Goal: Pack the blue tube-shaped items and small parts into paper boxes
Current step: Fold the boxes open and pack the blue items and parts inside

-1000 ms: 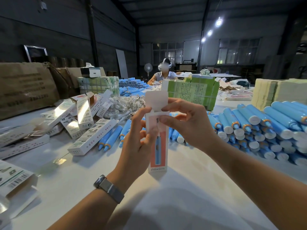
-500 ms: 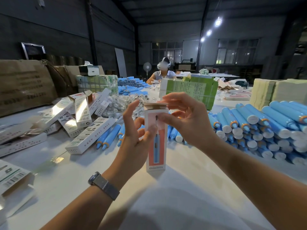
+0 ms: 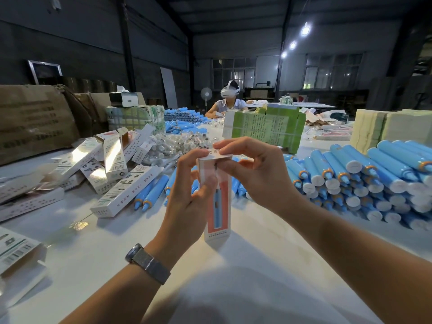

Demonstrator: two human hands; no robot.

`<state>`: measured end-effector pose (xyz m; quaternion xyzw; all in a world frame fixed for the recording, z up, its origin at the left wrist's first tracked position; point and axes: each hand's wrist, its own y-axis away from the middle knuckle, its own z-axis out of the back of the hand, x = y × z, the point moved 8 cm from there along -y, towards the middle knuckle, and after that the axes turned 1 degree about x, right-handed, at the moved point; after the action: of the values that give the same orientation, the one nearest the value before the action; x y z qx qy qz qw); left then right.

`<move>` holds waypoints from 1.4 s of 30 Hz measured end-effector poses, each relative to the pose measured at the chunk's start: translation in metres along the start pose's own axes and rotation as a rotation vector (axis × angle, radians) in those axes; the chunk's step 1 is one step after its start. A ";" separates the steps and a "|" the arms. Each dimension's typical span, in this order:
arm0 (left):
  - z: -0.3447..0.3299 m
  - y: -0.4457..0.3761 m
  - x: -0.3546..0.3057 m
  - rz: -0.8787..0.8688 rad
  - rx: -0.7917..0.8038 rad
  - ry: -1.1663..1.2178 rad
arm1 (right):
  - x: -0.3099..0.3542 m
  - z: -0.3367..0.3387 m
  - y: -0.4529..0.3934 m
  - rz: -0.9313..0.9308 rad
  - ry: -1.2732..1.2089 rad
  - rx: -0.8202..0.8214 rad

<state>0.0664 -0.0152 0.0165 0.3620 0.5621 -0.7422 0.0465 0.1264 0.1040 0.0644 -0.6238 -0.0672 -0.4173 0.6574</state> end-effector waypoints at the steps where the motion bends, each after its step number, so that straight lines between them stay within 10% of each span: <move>1: 0.000 0.000 -0.001 -0.004 0.001 0.009 | 0.000 -0.001 0.000 0.001 -0.010 -0.003; 42: 0.010 -0.004 -0.023 -0.127 -0.167 -0.023 | 0.037 -0.013 -0.003 0.221 0.433 0.093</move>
<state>0.0766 -0.0302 0.0345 0.3120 0.6432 -0.6983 0.0359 0.1425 0.0761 0.0862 -0.4926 0.1250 -0.4633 0.7260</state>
